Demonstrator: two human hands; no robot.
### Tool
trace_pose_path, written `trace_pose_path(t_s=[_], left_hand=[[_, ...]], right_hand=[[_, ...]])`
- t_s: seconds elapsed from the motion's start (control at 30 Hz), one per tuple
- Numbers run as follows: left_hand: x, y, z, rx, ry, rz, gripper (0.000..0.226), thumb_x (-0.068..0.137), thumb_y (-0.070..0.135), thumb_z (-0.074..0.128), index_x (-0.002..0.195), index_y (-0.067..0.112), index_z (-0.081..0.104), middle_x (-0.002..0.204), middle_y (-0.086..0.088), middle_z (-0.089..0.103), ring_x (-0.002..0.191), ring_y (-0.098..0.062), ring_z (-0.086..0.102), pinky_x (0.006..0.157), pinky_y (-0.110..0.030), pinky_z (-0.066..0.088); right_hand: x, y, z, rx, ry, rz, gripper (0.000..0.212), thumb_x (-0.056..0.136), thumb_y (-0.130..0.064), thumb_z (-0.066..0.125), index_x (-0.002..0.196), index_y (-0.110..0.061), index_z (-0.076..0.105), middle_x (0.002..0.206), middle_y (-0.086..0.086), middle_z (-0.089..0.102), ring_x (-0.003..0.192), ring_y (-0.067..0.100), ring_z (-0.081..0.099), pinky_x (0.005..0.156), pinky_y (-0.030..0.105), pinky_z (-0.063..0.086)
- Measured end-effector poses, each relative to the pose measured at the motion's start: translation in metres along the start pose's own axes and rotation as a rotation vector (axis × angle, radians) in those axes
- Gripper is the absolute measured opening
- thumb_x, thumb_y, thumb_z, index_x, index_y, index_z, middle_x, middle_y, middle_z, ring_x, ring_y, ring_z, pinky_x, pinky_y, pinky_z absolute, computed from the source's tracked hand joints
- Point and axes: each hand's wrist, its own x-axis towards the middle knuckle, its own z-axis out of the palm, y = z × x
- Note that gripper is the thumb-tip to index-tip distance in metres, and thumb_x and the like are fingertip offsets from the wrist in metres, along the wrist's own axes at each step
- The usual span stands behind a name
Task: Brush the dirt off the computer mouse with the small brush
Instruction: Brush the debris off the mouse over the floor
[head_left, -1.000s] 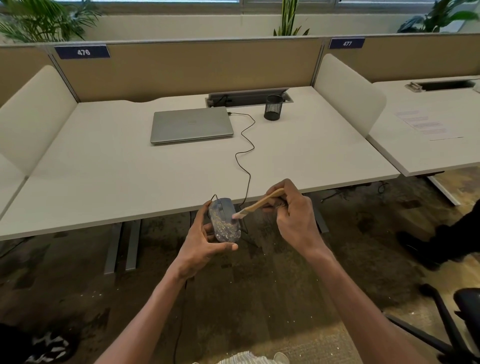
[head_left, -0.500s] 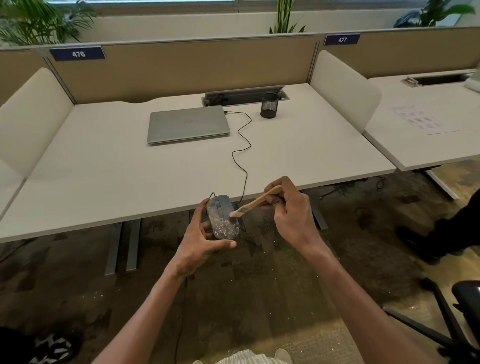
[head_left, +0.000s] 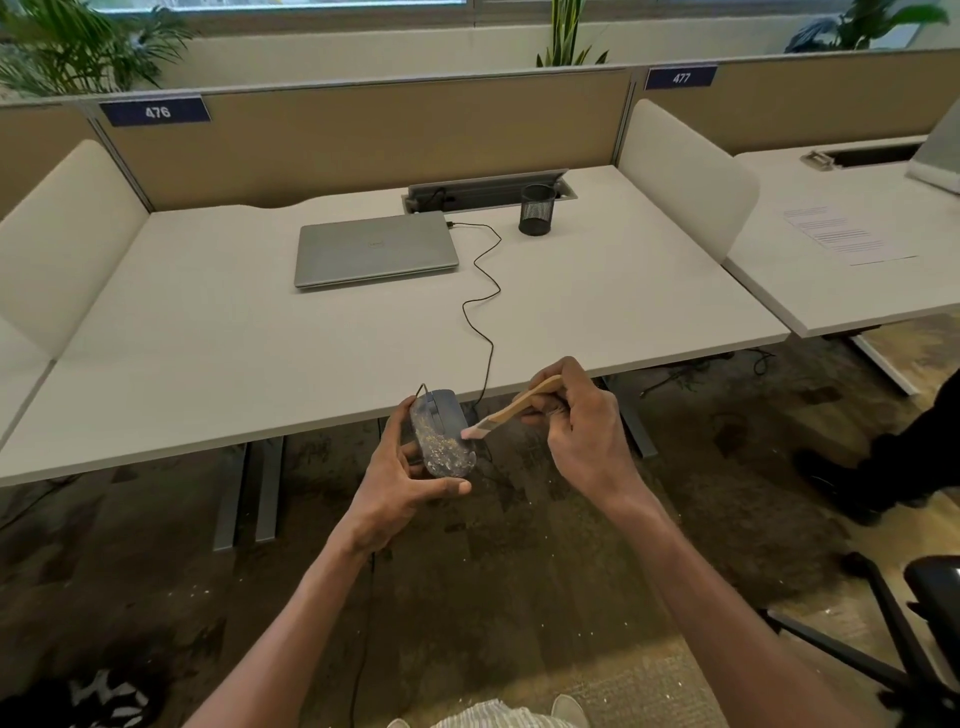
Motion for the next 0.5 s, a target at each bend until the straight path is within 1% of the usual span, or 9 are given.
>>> trace_pose_path(t_s=[0.07, 0.17, 0.27, 0.37, 0.43, 0.5], left_hand=[[-0.001, 0.000, 0.000, -0.008, 0.002, 0.001, 0.140, 0.043, 0.031, 0.100, 0.157, 0.037, 0.019, 0.144, -0.015, 0.055, 0.121, -0.028, 0.066, 0.098, -0.051, 0.057], [-0.002, -0.001, -0.001, -0.019, 0.014, 0.004, 0.139, 0.044, 0.030, 0.100, 0.157, 0.037, 0.020, 0.143, -0.013, 0.055, 0.119, -0.023, 0.067, 0.095, -0.046, 0.059], [-0.003, -0.002, -0.002, -0.028, 0.023, 0.002, 0.139, 0.044, 0.029, 0.100, 0.157, 0.038, 0.020, 0.143, -0.013, 0.055, 0.120, -0.027, 0.067, 0.094, -0.047, 0.060], [-0.002, -0.001, -0.002, -0.032, 0.014, -0.001, 0.140, 0.043, 0.028, 0.100, 0.157, 0.039, 0.019, 0.142, -0.015, 0.056, 0.119, -0.030, 0.067, 0.095, -0.050, 0.059], [-0.001, -0.001, -0.001, -0.033, 0.005, 0.001, 0.140, 0.043, 0.029, 0.101, 0.157, 0.039, 0.020, 0.142, -0.015, 0.056, 0.120, -0.030, 0.067, 0.098, -0.053, 0.057], [-0.002, 0.000, 0.001, -0.037, -0.004, 0.003, 0.140, 0.043, 0.029, 0.101, 0.157, 0.039, 0.020, 0.143, -0.014, 0.055, 0.121, -0.029, 0.066, 0.098, -0.053, 0.057]], right_hand=[[-0.004, 0.001, 0.001, -0.019, -0.014, -0.012, 0.027, 0.095, 0.007, 0.054, 0.107, -0.017, 0.053, 0.096, -0.001, 0.068, 0.086, 0.004, 0.072, 0.072, 0.013, 0.057], [-0.011, 0.007, -0.002, -0.026, -0.043, -0.008, 0.028, 0.096, 0.009, 0.052, 0.106, -0.017, 0.054, 0.095, -0.006, 0.066, 0.087, 0.002, 0.071, 0.074, 0.016, 0.058], [-0.015, 0.010, -0.005, -0.008, -0.044, 0.012, 0.027, 0.096, 0.008, 0.052, 0.105, -0.017, 0.056, 0.094, -0.013, 0.064, 0.092, -0.002, 0.070, 0.075, 0.016, 0.058], [-0.012, 0.008, -0.006, 0.022, -0.006, 0.003, 0.025, 0.096, 0.007, 0.053, 0.107, -0.015, 0.056, 0.096, -0.009, 0.067, 0.093, 0.000, 0.070, 0.074, 0.016, 0.058], [-0.010, 0.004, -0.005, 0.029, 0.007, -0.008, 0.025, 0.096, 0.006, 0.054, 0.107, -0.017, 0.054, 0.097, -0.003, 0.068, 0.092, 0.002, 0.071, 0.074, 0.016, 0.058], [-0.011, 0.003, -0.002, 0.020, 0.005, -0.012, 0.025, 0.096, 0.005, 0.055, 0.106, -0.018, 0.053, 0.097, -0.002, 0.069, 0.091, 0.004, 0.072, 0.075, 0.017, 0.059]])
